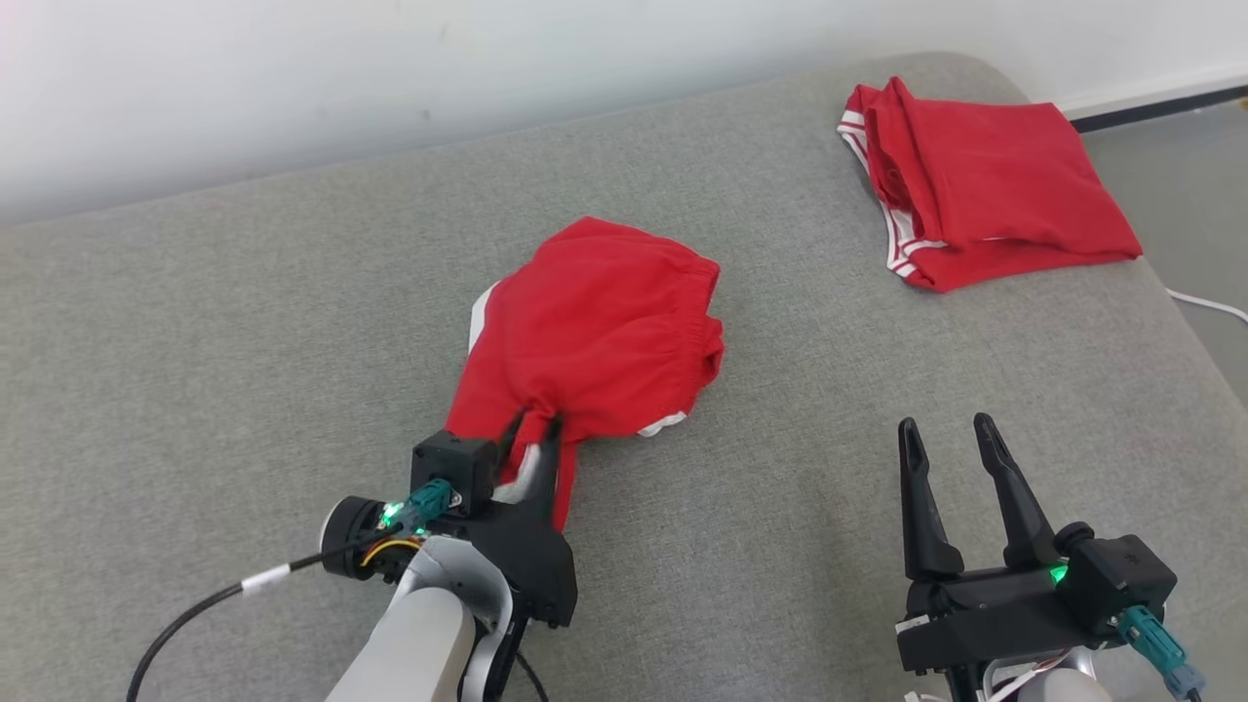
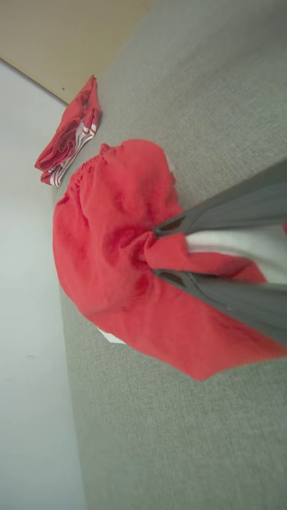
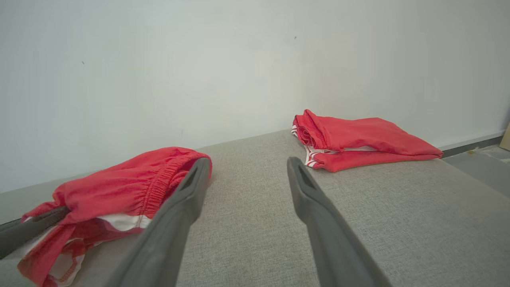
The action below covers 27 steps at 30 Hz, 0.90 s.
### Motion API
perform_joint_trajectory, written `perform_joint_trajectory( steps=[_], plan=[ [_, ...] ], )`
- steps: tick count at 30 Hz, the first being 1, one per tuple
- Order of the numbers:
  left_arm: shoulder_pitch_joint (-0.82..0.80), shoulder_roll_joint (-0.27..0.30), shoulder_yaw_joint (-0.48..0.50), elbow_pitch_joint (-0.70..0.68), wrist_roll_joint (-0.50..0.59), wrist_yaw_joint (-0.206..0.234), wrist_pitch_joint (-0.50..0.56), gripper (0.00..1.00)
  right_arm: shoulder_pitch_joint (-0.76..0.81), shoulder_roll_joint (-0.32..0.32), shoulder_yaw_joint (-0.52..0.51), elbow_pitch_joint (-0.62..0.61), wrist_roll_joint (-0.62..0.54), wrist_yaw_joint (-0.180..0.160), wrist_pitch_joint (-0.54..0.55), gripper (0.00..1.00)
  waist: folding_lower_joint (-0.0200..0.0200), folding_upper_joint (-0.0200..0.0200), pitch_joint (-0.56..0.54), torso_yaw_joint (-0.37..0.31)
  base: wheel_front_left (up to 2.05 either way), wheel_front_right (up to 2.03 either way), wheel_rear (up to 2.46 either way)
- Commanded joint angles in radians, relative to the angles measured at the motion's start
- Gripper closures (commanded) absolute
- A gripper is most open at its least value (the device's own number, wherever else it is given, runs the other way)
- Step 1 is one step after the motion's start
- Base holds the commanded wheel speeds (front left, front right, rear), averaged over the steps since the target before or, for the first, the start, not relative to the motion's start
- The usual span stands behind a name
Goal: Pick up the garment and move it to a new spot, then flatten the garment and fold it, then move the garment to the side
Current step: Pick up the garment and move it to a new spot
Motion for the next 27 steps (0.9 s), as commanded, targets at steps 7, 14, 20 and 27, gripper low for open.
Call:
perform_joint_trajectory(
  steps=[7,14,20,27],
  plan=[
    [-0.044,-0.004,0.005,-0.049,-0.020,0.001,-0.107,0.00,0.025,-0.006,-0.010,-0.007,0.001,-0.003,-0.005,0.00,0.0000,0.0000,-0.044,0.051,0.00,0.00,0.00],
    [-0.021,0.069,0.037,-0.144,0.005,0.028,-0.150,0.00,0.047,-0.015,-0.015,-0.014,0.009,-0.003,-0.005,0.00,0.0000,0.0000,-0.087,0.111,0.00,0.00,0.00],
    [0.052,0.171,0.085,-0.205,0.021,0.055,-0.171,0.00,0.067,-0.018,-0.025,-0.017,0.004,-0.003,-0.005,0.00,0.0000,0.0000,-0.122,0.157,0.00,0.00,0.00],
    [0.177,0.268,0.153,-0.312,0.034,0.085,-0.192,0.00,0.093,-0.021,-0.033,-0.025,0.000,-0.003,-0.005,0.00,0.0000,0.0000,-0.153,0.205,0.00,0.00,0.00]
  ],
)
